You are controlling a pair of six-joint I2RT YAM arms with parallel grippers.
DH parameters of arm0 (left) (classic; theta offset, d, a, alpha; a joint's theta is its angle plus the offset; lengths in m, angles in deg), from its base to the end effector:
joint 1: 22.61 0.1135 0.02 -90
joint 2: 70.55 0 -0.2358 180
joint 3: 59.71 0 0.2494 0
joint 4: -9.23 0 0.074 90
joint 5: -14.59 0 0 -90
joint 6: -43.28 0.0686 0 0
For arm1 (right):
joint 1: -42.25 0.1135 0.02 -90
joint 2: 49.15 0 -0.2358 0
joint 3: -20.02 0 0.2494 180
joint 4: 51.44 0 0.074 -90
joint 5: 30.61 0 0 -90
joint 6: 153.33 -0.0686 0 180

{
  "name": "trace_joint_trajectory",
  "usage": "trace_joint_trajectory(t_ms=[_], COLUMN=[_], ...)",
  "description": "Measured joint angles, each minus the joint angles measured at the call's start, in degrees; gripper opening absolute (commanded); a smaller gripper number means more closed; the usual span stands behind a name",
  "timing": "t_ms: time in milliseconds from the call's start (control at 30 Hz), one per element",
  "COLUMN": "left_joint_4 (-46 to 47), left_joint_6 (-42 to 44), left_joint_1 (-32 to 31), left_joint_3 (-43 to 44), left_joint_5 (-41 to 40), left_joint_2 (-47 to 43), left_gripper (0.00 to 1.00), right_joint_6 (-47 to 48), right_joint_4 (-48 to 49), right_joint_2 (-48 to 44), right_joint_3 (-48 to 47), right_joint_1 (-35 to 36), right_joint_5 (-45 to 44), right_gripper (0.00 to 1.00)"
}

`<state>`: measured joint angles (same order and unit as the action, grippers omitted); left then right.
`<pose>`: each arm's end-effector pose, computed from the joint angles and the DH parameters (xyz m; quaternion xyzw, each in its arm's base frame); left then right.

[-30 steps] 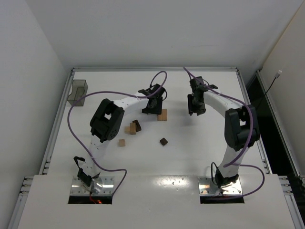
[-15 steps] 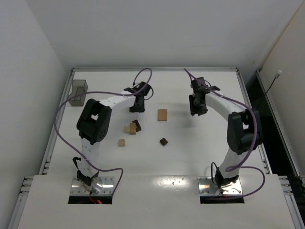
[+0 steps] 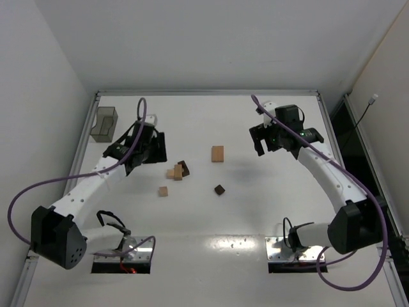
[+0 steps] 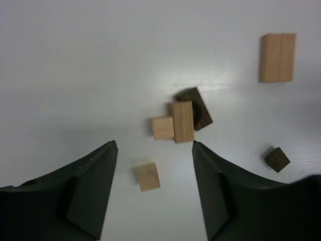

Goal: Build the wood block tower

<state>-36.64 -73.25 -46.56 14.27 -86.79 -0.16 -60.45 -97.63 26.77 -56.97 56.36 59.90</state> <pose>0.2744 -0.1071 0.2562 -0.0606 0.9089 -0.0896 0.4027 0.3030 0.0768 0.2458 -0.1382 0.9139 0.0414 0.3795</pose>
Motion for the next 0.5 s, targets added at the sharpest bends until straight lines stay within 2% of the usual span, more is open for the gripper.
trace_joint_trajectory(t_ms=[100, 200, 300, 500], left_joint_4=[-3.41, -7.67, -10.14, -11.06], left_joint_6=[-2.69, -6.16, -8.90, -11.69], left_joint_1=[3.58, 4.33, 4.33, 4.33], left_joint_3=[-7.56, -12.70, -15.63, -20.02], left_joint_5=[5.64, 10.97, 15.17, 18.69], left_joint_2=[-2.36, -3.41, -4.57, -3.87], left_gripper=[0.53, 0.53, 0.53, 0.53], right_joint_6=[0.85, 1.03, 0.98, 0.66], right_joint_4=[-1.01, -1.68, -1.64, -2.10], right_joint_2=[0.76, 0.76, 0.72, 0.72], right_joint_3=[0.55, 0.92, 1.40, 2.64], right_joint_1=[0.00, 0.00, 0.00, 0.00], right_joint_5=[-0.07, -0.24, -0.28, -0.28], right_gripper=[0.82, 0.82, 0.82, 0.82])
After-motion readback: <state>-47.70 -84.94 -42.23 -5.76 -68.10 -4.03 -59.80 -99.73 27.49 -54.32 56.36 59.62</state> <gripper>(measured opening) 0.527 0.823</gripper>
